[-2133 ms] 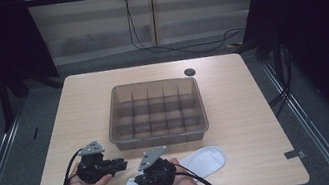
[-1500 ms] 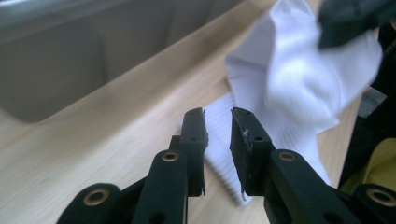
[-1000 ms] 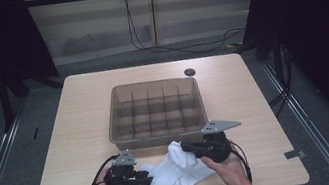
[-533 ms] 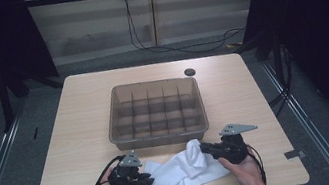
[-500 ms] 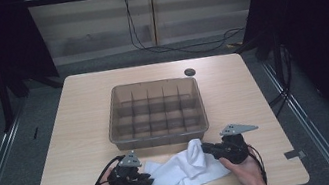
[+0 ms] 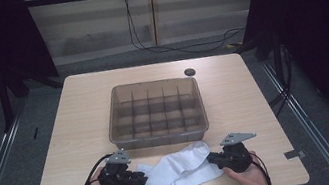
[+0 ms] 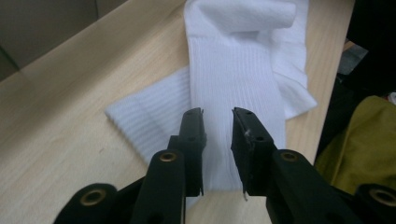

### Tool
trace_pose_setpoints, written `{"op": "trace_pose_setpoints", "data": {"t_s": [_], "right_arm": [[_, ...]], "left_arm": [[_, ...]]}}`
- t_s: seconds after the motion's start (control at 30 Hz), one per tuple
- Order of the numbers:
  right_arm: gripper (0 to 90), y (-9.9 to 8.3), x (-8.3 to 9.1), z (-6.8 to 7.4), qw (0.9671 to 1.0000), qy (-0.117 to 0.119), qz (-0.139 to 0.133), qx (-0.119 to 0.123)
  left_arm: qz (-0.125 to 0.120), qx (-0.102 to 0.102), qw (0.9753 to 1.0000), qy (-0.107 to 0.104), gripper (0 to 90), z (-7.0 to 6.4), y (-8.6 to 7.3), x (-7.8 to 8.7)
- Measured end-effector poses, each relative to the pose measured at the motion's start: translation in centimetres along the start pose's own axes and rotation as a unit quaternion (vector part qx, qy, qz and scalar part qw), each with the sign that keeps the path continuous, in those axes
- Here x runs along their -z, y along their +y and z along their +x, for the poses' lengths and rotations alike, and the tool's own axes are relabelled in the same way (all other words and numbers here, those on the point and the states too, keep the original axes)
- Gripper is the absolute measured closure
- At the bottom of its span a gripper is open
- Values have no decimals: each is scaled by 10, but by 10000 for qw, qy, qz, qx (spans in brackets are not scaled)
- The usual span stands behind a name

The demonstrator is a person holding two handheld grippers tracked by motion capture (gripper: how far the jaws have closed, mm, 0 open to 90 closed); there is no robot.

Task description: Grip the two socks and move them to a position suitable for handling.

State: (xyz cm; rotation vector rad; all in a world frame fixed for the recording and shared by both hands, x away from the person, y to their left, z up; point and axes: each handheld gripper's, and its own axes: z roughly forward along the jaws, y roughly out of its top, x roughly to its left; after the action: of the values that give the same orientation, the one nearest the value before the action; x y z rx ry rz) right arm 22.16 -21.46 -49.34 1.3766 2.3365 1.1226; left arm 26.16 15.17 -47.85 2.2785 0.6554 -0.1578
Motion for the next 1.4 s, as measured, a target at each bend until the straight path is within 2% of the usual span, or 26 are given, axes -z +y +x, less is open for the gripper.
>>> {"op": "trace_pose_setpoints", "data": {"t_s": [0.03, 0.13, 0.33, 0.5, 0.53, 0.73, 0.8, 0.83, 0.93, 1.03, 1.1, 1.13, 1.23, 1.3, 1.4], "right_arm": [[834, -1, -1, -1, 9999, -90, 66, 5], [835, -2, -4, -6, 9999, -127, 76, -6], [807, 2, 2, -17, 9997, -238, -40, -97], [756, 14, 12, -16, 9992, -127, -380, -69], [741, 17, 11, -15, 9991, -102, -413, -55], [667, 27, 0, -15, 9989, -55, -454, -99], [663, 27, -6, -15, 9994, -116, -308, -79], [665, 26, -8, -16, 9996, -98, -267, -85], [723, 23, -20, -16, 9999, -98, -56, -28], [822, 23, -24, -14, 9997, -227, 23, 50], [884, 23, -25, -15, 9997, -252, 29, 22], [892, 23, -25, -14, 9996, -274, 51, 19], [895, 23, -22, -13, 9996, -287, -41, 68], [896, 24, -17, -12, 9995, -256, -163, 55], [896, 25, -7, -11, 9992, -266, -308, 66]], "left_arm": [[28, 6, 10000, 46, 725, 0, 0, -3], [207, -7, 9998, 48, 712, 2, -3, -10], [275, -71, 9996, 17, 712, -2, -6, -5], [75, -53, 10000, -37, 718, -6, -4, 6], [38, -23, 10000, -57, 718, -6, -4, 7], [286, 3, 9996, 75, 650, -7, -7, -2], [300, 13, 9995, 80, 636, -8, -7, -4], [315, -70, 9995, 70, 627, -8, -7, -4], [332, -126, 9992, 158, 630, -11, -7, -6], [368, -202, 9989, 196, 723, -12, -7, -8], [358, -209, 9991, 129, 811, -12, -6, -8], [364, -227, 9990, 128, 826, -12, -5, -8], [336, -134, 9993, 14, 849, -12, -4, -5], [197, -66, 9997, -110, 849, -11, -2, 3], [-20, -46, 9998, -189, 849, -12, 2, 15]]}}
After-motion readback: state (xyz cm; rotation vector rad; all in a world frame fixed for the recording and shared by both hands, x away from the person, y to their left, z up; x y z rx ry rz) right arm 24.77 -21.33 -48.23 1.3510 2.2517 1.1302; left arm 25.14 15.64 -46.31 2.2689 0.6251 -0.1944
